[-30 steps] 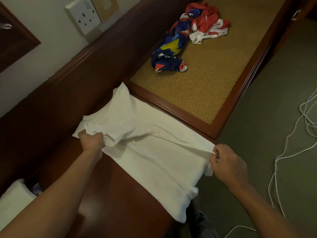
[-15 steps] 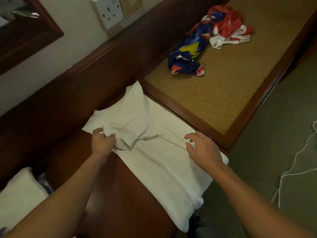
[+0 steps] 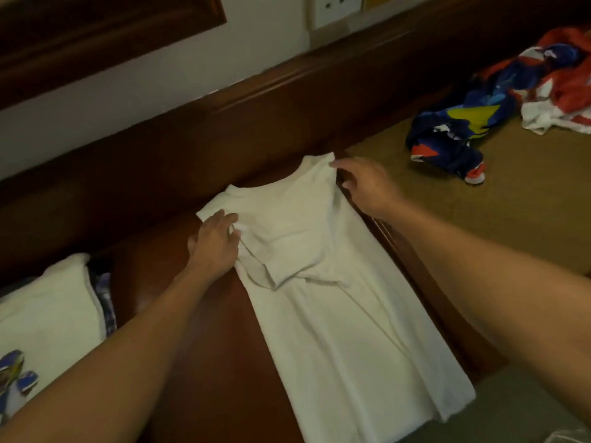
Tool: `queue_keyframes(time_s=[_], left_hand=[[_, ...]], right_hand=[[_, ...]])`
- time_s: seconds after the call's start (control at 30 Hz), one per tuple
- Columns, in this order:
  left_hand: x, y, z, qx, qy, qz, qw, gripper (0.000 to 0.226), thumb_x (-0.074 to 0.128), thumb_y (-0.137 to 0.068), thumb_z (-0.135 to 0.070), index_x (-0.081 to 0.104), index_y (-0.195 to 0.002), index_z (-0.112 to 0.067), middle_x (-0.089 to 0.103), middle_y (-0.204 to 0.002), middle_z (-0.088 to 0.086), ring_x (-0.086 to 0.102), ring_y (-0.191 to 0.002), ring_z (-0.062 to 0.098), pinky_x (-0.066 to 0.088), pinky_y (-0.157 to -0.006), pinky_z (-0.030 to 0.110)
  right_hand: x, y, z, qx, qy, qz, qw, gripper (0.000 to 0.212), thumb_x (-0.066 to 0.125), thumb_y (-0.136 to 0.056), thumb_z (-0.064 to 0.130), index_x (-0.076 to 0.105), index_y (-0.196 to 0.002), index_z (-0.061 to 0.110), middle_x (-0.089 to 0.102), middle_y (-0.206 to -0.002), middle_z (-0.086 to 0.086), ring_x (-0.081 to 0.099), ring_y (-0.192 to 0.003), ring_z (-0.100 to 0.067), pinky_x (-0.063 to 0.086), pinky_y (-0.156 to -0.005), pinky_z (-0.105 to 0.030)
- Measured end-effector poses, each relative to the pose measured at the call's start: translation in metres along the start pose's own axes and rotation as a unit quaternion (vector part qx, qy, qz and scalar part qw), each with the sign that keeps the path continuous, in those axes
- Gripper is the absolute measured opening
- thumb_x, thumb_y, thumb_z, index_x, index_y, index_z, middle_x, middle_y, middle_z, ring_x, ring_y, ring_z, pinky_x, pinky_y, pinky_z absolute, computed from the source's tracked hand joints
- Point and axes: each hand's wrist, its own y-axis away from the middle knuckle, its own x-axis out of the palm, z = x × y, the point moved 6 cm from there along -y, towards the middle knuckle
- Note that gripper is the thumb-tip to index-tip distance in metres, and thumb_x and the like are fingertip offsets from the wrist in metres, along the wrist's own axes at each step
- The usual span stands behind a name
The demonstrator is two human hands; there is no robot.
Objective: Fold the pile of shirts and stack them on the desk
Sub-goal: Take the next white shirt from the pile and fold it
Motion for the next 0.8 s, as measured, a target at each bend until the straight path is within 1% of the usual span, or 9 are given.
queue_keyframes(time_s=[0.07,0.13,0.27,0.4,0.47,0.57,0.67,0.73,0.8], left_hand=[[0.004,-0.001,0.004,-0.009,-0.010,0.017,1.000,0.041,0.047,-0.103,-0.043,0.047,-0.143,-0.035,0.023,-0.165,-0.005,0.015,-0.153,0.022,0.010,-0.118,0.064],[0.006,-0.001,0.007,-0.016,0.011,0.017,1.000,0.035,0.051,-0.102,-0.042,0.051,-0.136,-0.034,0.021,-0.165,-0.008,0.015,-0.153,0.021,0.007,-0.117,0.070],[0.007,-0.001,0.011,-0.033,0.027,-0.002,0.999,0.019,0.050,-0.104,-0.035,0.057,-0.119,-0.027,0.022,-0.164,-0.012,0.024,-0.150,0.020,0.009,-0.116,0.072],[0.006,-0.008,0.016,-0.066,0.089,-0.028,0.993,0.029,0.050,-0.103,-0.033,0.054,-0.131,-0.025,0.034,-0.159,-0.011,0.036,-0.144,0.021,0.016,-0.118,0.067],[0.004,-0.008,0.015,-0.085,0.147,-0.054,0.984,0.038,0.052,-0.103,-0.031,0.050,-0.140,-0.022,0.044,-0.153,-0.004,0.045,-0.137,0.026,0.027,-0.116,0.062],[-0.001,-0.004,0.009,-0.101,0.165,-0.108,0.975,0.031,0.060,-0.100,-0.022,0.057,-0.129,-0.012,0.054,-0.140,0.005,0.056,-0.121,0.029,0.042,-0.106,0.043],[-0.003,-0.002,0.008,-0.104,0.117,-0.120,0.980,0.028,0.065,-0.097,-0.026,0.063,-0.121,-0.011,0.056,-0.135,0.005,0.058,-0.116,0.027,0.045,-0.099,0.039],[0.000,-0.003,0.009,-0.096,0.057,-0.101,0.989,0.025,0.066,-0.095,-0.031,0.069,-0.115,-0.015,0.052,-0.143,0.001,0.054,-0.125,0.024,0.041,-0.107,0.049],[0.003,-0.004,0.010,-0.097,0.043,-0.089,0.990,0.024,0.067,-0.094,-0.035,0.071,-0.110,-0.019,0.047,-0.147,-0.002,0.049,-0.132,0.022,0.036,-0.111,0.056]], right_hand=[[0.003,-0.037,-0.002,-0.034,0.012,0.068,0.997,0.061,0.062,-0.095,0.004,0.046,-0.150,0.027,0.038,-0.158,0.004,0.035,-0.144,-0.016,0.030,-0.119,-0.037],[0.011,-0.065,-0.007,-0.045,0.033,0.162,0.985,0.059,0.066,-0.094,0.007,0.050,-0.147,0.025,0.037,-0.159,0.003,0.034,-0.145,-0.018,0.029,-0.121,-0.039],[-0.003,-0.103,-0.006,-0.026,0.006,0.273,0.962,0.022,0.071,-0.094,0.025,0.071,-0.116,0.027,0.069,-0.116,0.003,0.065,-0.101,-0.013,0.054,-0.094,-0.039],[-0.022,-0.127,0.004,-0.021,-0.177,0.317,0.932,0.017,0.075,-0.088,0.017,0.078,-0.098,0.030,0.070,-0.125,0.012,0.063,-0.114,-0.020,0.049,-0.079,-0.034],[-0.015,-0.130,0.000,-0.001,-0.251,0.330,0.910,0.018,0.072,-0.089,0.008,0.077,-0.102,0.019,0.071,-0.123,0.006,0.062,-0.099,-0.023,0.042,-0.065,-0.030],[-0.003,-0.128,-0.005,0.028,-0.286,0.355,0.890,0.019,0.069,-0.090,0.004,0.076,-0.103,0.014,0.070,-0.089,-0.003,0.050,-0.066,-0.014,0.035,-0.054,-0.025],[-0.001,-0.135,-0.008,-0.007,-0.079,0.375,0.923,0.016,0.070,-0.094,0.021,0.075,-0.108,0.022,0.069,-0.096,0.006,0.059,-0.080,-0.011,0.045,-0.069,-0.028],[-0.002,-0.142,-0.006,-0.103,0.140,0.339,0.925,0.016,0.068,-0.095,0.028,0.074,-0.109,0.023,0.065,-0.105,0.010,0.062,-0.102,-0.015,0.048,-0.086,-0.032],[-0.002,-0.141,-0.002,-0.152,0.214,0.288,0.921,0.015,0.065,-0.097,0.029,0.073,-0.109,0.024,0.063,-0.106,0.008,0.060,-0.105,-0.018,0.049,-0.092,-0.038]])
